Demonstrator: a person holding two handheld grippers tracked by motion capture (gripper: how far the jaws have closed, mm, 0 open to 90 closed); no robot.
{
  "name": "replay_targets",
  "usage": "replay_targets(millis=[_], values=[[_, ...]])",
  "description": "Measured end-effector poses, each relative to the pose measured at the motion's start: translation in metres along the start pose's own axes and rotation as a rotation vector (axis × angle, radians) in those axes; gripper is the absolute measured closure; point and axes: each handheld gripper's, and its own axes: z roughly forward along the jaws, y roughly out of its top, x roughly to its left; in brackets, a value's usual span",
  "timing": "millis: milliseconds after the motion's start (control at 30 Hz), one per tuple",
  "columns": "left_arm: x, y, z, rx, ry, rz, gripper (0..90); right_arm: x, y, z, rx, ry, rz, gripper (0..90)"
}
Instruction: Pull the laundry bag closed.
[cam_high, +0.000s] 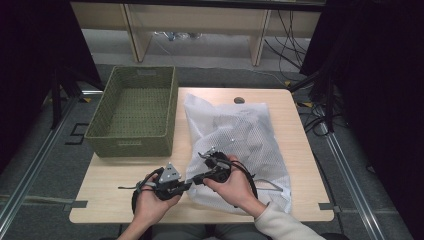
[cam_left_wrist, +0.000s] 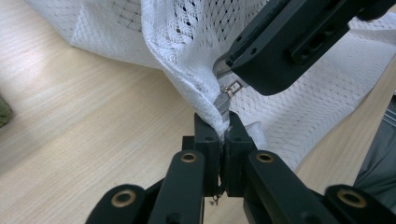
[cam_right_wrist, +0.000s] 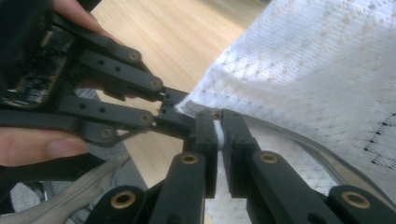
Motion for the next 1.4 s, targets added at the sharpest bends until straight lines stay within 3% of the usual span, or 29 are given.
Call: replay_targets(millis=[33, 67, 167, 200, 233, 300, 367, 433, 467, 500, 533, 600, 633, 700, 767, 1000, 1133, 1167, 1233, 1400], values=[[-0.0029, -0.0006, -0.0005, 0.0, -0.017, -0.053, 86.9, -0.0011, -0.0002, 0.0003, -0.004, 0.007, -0.006, 87.0], [-0.0038, -0.0009, -0.0007, -0.004, -0.017, -0.072, 86.9, -0.0011, -0.0003, 0.0002, -0.004, -0.001, -0.009, 87.0], [-0.0046, -0.0006, -0.0008, -0.015, -0.022, -0.075, 86.9, -0.0011, -0.0004, 0.0001, -0.008, -0.001, -0.017, 87.0], [-0.0024, 0.0, -0.0014, -0.01, -0.016, -0.036, 86.9, -0.0013, -0.0005, -0.0002, -0.006, 0.001, -0.015, 87.0], [-0.0028, -0.0002, -0.0015, -0.009, -0.018, -0.041, 86.9, -0.0022, -0.0005, 0.0, -0.009, -0.001, -0.029, 86.9], [-0.0033, 0.0, -0.0027, 0.002, -0.028, -0.058, 86.9, 0.0, -0.0011, -0.0009, -0.001, -0.007, 0.006, 87.0], [-0.0037, 0.0001, -0.004, -0.005, -0.01, -0.068, 86.9, -0.0005, -0.0012, -0.0014, -0.001, -0.021, -0.008, 86.9], [-0.004, 0.0008, -0.0055, -0.015, -0.032, -0.088, 86.9, -0.0005, -0.0017, -0.0015, -0.002, -0.02, -0.005, 87.0], [-0.0036, 0.0008, -0.0065, -0.017, -0.007, -0.072, 86.8, 0.0001, -0.002, -0.0017, 0.002, -0.018, 0.002, 87.0], [-0.0022, 0.0011, -0.0066, -0.02, -0.01, -0.051, 86.8, -0.0004, -0.0021, -0.0014, 0.0, -0.019, -0.015, 86.9], [-0.0036, 0.0009, -0.0062, -0.031, -0.015, -0.066, 86.8, 0.0006, -0.0024, -0.0019, 0.001, -0.022, -0.004, 86.9], [-0.0023, 0.001, -0.0068, -0.02, -0.005, -0.04, 86.8, 0.0011, -0.0024, -0.0023, 0.001, -0.019, -0.006, 86.9], [-0.0036, 0.0005, -0.0065, -0.019, -0.001, -0.054, 86.8, 0.001, -0.0024, -0.0023, 0.003, -0.025, -0.008, 86.9], [-0.002, 0.001, -0.0067, -0.019, 0.001, -0.024, 86.8, -0.0003, -0.0029, -0.0023, 0.002, -0.016, -0.01, 86.9], [-0.0039, 0.0006, -0.0062, -0.028, -0.008, -0.053, 86.8, -0.0003, -0.0031, -0.0025, 0.002, -0.028, -0.016, 86.9], [-0.0024, 0.0013, -0.0087, -0.023, 0.013, -0.03, 86.8, -0.0022, -0.0042, -0.0046, -0.004, -0.029, -0.01, 86.9], [-0.0029, 0.0011, -0.0086, -0.025, 0.015, -0.037, 86.8, -0.002, -0.0044, -0.005, -0.001, -0.031, -0.008, 86.9], [-0.0036, 0.0007, -0.0085, -0.019, 0.008, -0.063, 86.8, -0.0021, -0.0045, -0.0051, -0.002, -0.031, -0.007, 86.9], [-0.0025, 0.0011, -0.0092, -0.024, 0.023, -0.035, 86.9, -0.0021, -0.0046, -0.0059, 0.0, -0.039, 0.005, 86.9], [-0.002, 0.0008, -0.0093, -0.033, 0.008, -0.047, 86.9, -0.0035, -0.0054, -0.0076, 0.001, -0.042, 0.012, 86.9]])
